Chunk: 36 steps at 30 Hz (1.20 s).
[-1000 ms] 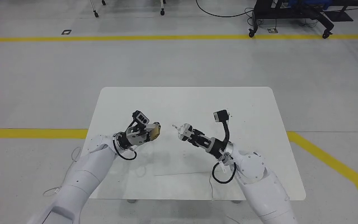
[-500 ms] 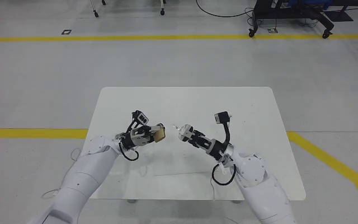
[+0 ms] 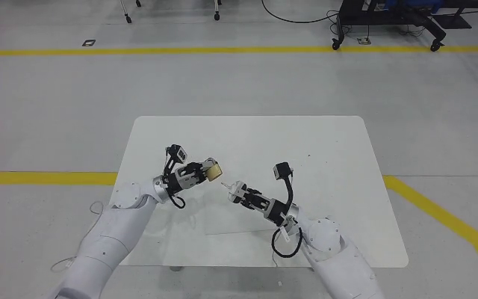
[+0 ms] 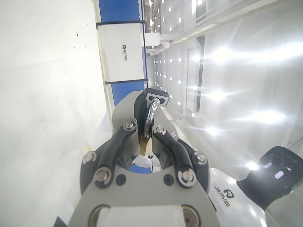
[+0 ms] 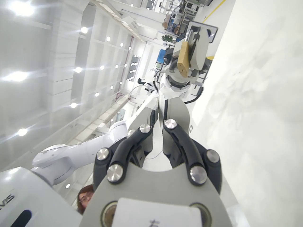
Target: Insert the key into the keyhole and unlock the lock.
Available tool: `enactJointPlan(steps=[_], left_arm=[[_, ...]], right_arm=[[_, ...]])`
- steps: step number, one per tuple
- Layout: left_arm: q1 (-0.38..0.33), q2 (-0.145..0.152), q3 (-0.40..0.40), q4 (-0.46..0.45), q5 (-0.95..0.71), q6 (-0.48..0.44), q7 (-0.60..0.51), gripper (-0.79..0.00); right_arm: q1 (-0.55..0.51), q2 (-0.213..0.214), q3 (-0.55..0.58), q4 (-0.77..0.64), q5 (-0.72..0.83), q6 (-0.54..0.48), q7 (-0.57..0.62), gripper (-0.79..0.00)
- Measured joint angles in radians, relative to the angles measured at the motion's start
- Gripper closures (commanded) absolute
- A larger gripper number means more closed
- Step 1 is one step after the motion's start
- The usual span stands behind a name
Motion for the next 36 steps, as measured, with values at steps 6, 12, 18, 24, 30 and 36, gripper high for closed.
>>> enactJointPlan(steps=[6, 12, 18, 24, 30, 36], left_arm=[[0.019, 0.005, -0.033, -0.034, 0.008, 0.035, 0.067, 0.000], [0.028, 0.006, -0.050, -0.058, -0.024, 0.025, 0.044, 0.000], [0.030, 0.006, -0.049, -0.061, -0.020, 0.028, 0.048, 0.000], [0.069, 0.010, -0.060, -0.112, 0.020, 0.104, 0.118, 0.000], [0.081, 0.013, -0.072, -0.131, 0.041, 0.188, 0.142, 0.000], [0.086, 0.012, -0.071, -0.142, 0.078, 0.218, 0.151, 0.000]], right_arm=[[0.012, -0.014, -0.049, 0.005, -0.047, 0.049, -0.098, 0.000], [0.013, -0.016, -0.053, -0.001, -0.027, 0.034, -0.097, 0.000], [0.013, -0.016, -0.053, -0.001, -0.028, 0.035, -0.097, 0.000], [0.009, -0.025, -0.065, 0.013, 0.012, 0.029, -0.149, 0.000], [0.021, -0.039, -0.098, 0.053, -0.018, 0.048, -0.237, 0.000], [0.026, -0.051, -0.124, 0.048, -0.059, 0.086, -0.301, 0.000]])
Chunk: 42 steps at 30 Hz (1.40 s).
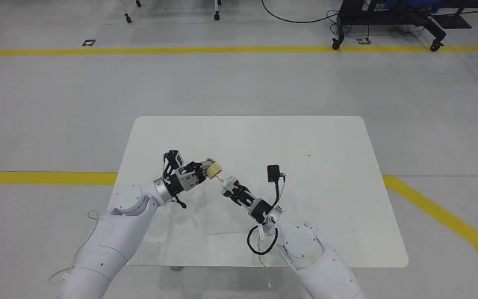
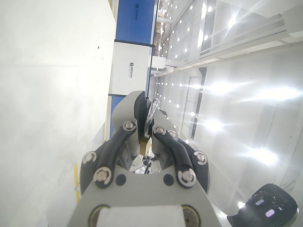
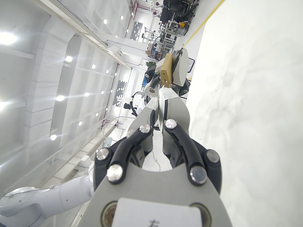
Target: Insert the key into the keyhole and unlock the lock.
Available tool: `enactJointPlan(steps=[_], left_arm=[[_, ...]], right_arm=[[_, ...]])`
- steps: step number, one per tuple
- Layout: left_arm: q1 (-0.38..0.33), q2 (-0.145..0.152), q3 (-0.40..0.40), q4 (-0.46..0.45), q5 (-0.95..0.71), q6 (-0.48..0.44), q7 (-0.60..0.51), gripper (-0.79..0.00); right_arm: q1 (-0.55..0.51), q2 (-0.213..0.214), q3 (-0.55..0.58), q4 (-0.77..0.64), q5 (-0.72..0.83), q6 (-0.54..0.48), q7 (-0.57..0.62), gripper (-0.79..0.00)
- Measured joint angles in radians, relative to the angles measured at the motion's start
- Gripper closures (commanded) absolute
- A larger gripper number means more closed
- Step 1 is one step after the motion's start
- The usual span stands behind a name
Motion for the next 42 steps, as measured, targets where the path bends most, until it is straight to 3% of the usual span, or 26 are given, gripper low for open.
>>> enactJointPlan(steps=[42], left_arm=[[0.022, -0.011, -0.038, -0.030, 0.113, -0.024, 0.031, 0.000]], right_arm=[[0.000, -0.033, -0.009, -0.008, -0.097, 0.105, -0.073, 0.000]])
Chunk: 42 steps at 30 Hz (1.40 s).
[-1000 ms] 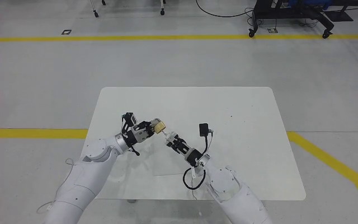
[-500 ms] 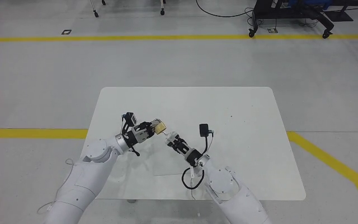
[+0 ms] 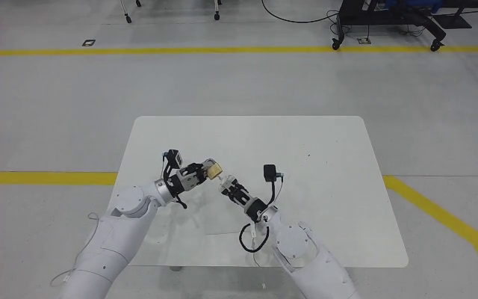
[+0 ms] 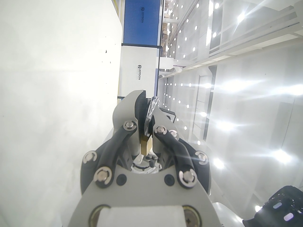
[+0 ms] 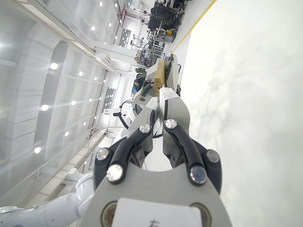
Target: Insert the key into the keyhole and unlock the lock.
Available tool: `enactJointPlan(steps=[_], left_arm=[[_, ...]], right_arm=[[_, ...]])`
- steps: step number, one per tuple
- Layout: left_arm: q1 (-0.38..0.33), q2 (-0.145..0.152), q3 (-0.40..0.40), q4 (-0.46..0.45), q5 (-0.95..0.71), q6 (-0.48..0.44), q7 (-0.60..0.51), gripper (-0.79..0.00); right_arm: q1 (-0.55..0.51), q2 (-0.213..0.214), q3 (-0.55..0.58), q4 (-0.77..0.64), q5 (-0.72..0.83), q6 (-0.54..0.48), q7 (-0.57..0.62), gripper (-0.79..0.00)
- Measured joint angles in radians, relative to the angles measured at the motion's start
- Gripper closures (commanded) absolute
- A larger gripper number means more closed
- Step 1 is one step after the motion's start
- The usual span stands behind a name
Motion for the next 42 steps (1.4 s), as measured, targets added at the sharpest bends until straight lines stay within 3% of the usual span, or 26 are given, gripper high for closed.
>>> enactJointPlan(steps=[23, 24, 25, 27, 28, 29, 33, 42], left_arm=[[0.001, -0.008, -0.005, 0.000, 0.033, 0.005, -0.009, 0.000], [0.001, -0.008, -0.005, 0.000, 0.033, 0.005, -0.011, 0.000], [0.001, -0.009, -0.005, 0.001, 0.033, 0.006, -0.012, 0.000], [0.001, -0.009, -0.006, 0.002, 0.036, 0.006, -0.013, 0.000], [0.000, -0.010, -0.006, 0.003, 0.037, 0.006, -0.013, 0.000], [0.000, -0.010, -0.006, 0.004, 0.038, 0.006, -0.013, 0.000], [0.000, -0.011, -0.008, 0.007, 0.043, 0.007, -0.011, 0.000], [-0.001, -0.014, -0.012, 0.011, 0.053, 0.000, -0.008, 0.000]], right_arm=[[0.026, -0.024, -0.026, 0.013, -0.053, 0.067, -0.010, 0.000], [0.027, -0.025, -0.027, 0.014, -0.052, 0.068, -0.010, -0.040], [0.028, -0.026, -0.027, 0.015, -0.050, 0.068, -0.010, -0.228], [0.029, -0.028, -0.028, 0.017, -0.046, 0.068, -0.010, -0.382], [0.030, -0.029, -0.027, 0.017, -0.045, 0.067, -0.010, -0.536], [0.030, -0.030, -0.027, 0.018, -0.045, 0.067, -0.011, -0.613], [0.029, -0.033, -0.025, 0.018, -0.047, 0.066, -0.012, -0.637], [0.009, -0.034, -0.005, 0.010, -0.033, 0.048, 0.004, -0.570]])
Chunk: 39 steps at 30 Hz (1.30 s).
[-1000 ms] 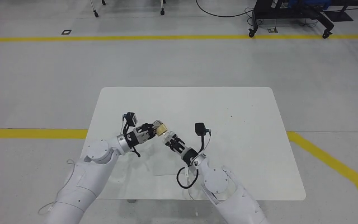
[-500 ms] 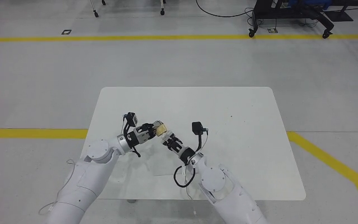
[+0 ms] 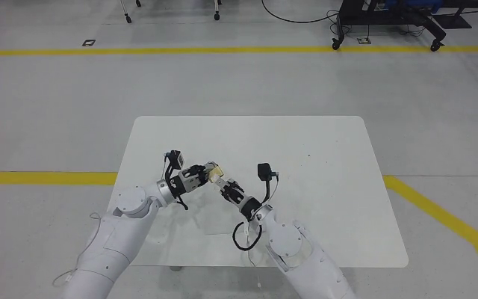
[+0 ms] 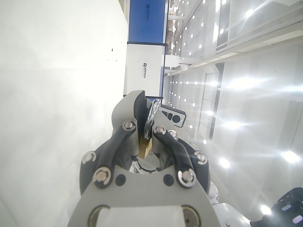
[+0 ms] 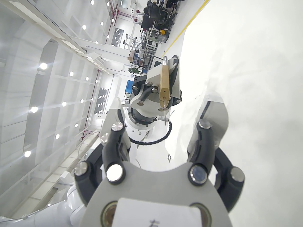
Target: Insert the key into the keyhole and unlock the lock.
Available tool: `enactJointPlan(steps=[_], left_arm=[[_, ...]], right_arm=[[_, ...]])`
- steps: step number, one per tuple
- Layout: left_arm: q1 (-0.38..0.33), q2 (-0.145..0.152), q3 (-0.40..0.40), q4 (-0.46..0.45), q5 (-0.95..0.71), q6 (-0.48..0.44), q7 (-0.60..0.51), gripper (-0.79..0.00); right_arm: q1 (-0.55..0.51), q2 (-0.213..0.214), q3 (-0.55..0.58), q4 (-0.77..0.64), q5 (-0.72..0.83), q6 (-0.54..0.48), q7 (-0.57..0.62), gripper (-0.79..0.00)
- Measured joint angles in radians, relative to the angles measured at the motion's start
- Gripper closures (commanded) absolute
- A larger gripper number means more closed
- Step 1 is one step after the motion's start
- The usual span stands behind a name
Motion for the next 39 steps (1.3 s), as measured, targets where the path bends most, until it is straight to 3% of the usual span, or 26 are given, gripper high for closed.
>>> enactJointPlan(steps=[6, 16, 22, 28, 30, 32, 34, 39], left_arm=[[-0.002, 0.003, 0.000, -0.011, 0.094, -0.085, 0.035, 0.000], [0.014, 0.008, 0.011, -0.043, 0.247, -0.221, 0.066, 0.000], [0.024, 0.006, 0.003, -0.051, 0.198, -0.210, 0.055, 0.000], [0.021, 0.002, -0.014, -0.037, 0.077, -0.126, 0.018, 0.000], [0.017, 0.000, -0.018, -0.030, 0.053, -0.101, 0.013, 0.000], [0.014, -0.001, -0.020, -0.024, 0.041, -0.086, 0.013, 0.000], [0.011, -0.002, -0.022, -0.019, 0.033, -0.075, 0.012, 0.000], [0.004, -0.003, -0.028, -0.007, 0.030, -0.062, 0.023, 0.000]], right_arm=[[-0.026, 0.004, 0.026, -0.035, 0.030, -0.005, 0.031, -0.573], [-0.021, -0.002, 0.034, -0.034, 0.061, 0.017, 0.046, -0.489], [-0.013, -0.006, 0.033, -0.019, 0.072, 0.023, 0.046, -0.483], [-0.024, -0.005, 0.054, -0.012, 0.088, 0.012, 0.057, -0.508], [-0.036, -0.001, 0.069, -0.022, 0.091, 0.004, 0.069, -0.468], [-0.052, 0.004, 0.083, -0.038, 0.095, -0.009, 0.102, -0.286], [-0.066, 0.010, 0.096, -0.054, 0.094, -0.016, 0.146, 0.000], [-0.104, 0.031, 0.129, -0.108, 0.032, 0.005, 0.273, 0.000]])
